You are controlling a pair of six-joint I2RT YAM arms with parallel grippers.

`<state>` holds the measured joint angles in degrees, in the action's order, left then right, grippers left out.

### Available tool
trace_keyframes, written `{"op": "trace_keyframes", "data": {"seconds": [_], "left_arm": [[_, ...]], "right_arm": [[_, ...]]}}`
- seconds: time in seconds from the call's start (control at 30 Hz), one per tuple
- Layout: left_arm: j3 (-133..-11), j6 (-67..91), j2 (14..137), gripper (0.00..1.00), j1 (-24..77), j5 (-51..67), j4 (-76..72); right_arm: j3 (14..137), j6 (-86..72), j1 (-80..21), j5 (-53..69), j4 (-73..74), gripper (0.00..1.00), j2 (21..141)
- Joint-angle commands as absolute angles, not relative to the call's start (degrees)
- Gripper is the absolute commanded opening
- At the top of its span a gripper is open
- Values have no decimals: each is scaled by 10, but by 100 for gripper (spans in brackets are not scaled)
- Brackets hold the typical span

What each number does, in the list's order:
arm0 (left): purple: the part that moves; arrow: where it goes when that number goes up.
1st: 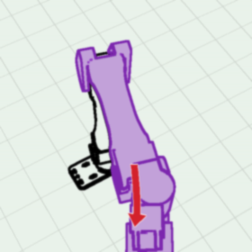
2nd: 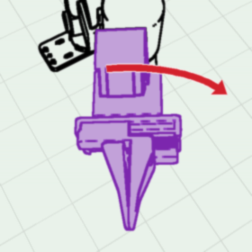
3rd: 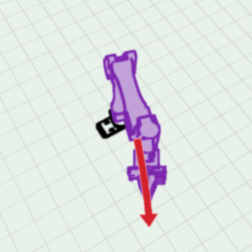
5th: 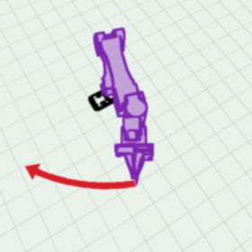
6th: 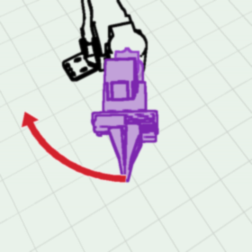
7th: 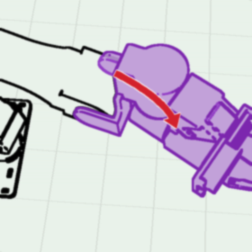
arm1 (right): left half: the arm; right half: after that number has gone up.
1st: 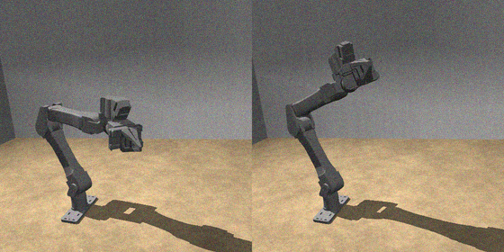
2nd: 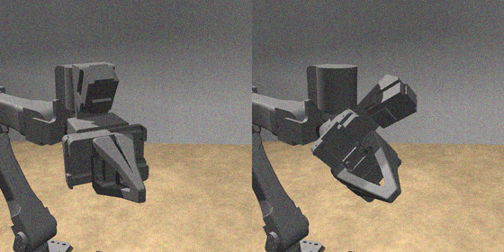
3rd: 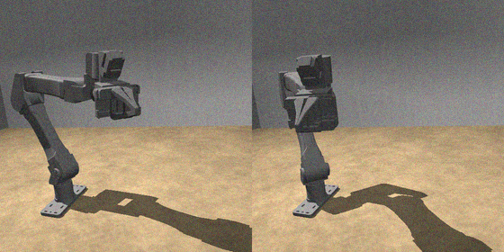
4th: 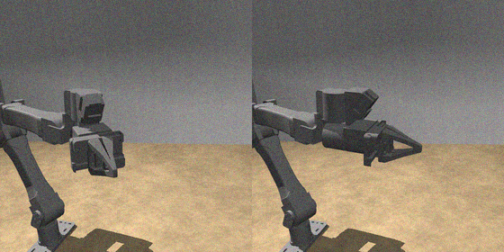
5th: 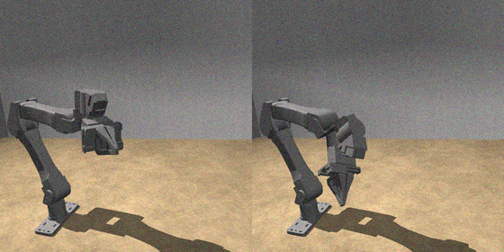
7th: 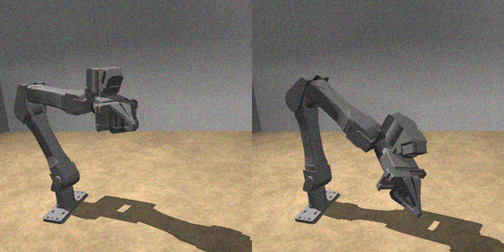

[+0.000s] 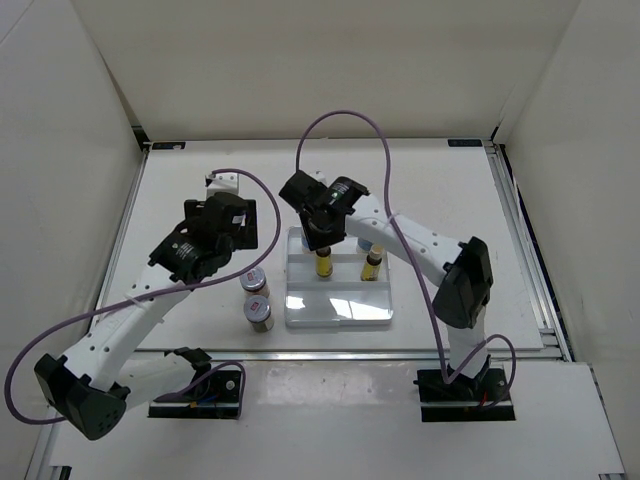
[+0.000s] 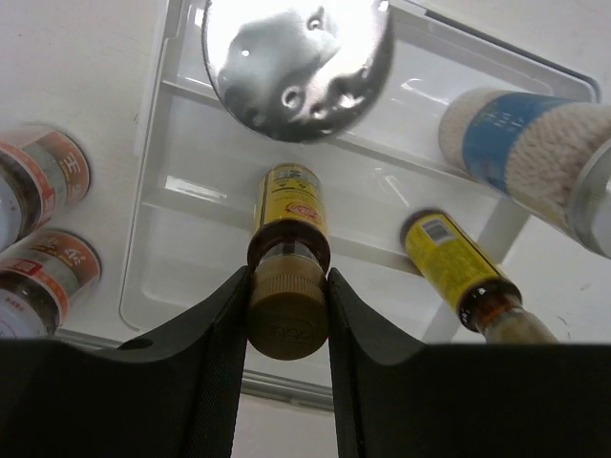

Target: Organize the condiment bottles

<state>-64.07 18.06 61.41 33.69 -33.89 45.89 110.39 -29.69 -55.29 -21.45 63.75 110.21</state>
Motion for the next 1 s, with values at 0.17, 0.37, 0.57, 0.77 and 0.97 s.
{"op": "trace_keyframes", "data": {"seconds": [0.17,0.37,0.57,0.77,0.97], "left_arm": [[-634,184,634,100,336,-338,457],[-650,189,666,100,336,-297,457],[-645,182,677,100,341,-229,457],[-632,192,697,100,347,-107,480],[-599,217,750,100,347,-83,507]], "right_arm": [[1068,-283,-540,-203,536,4,1114],[1042,-320,-540,-217,537,95,1077],[1136,-303,-545,-291,631,100,1020],[1135,-291,-545,-391,712,100,875],[925,-315,-545,-426,721,100,652]]}}
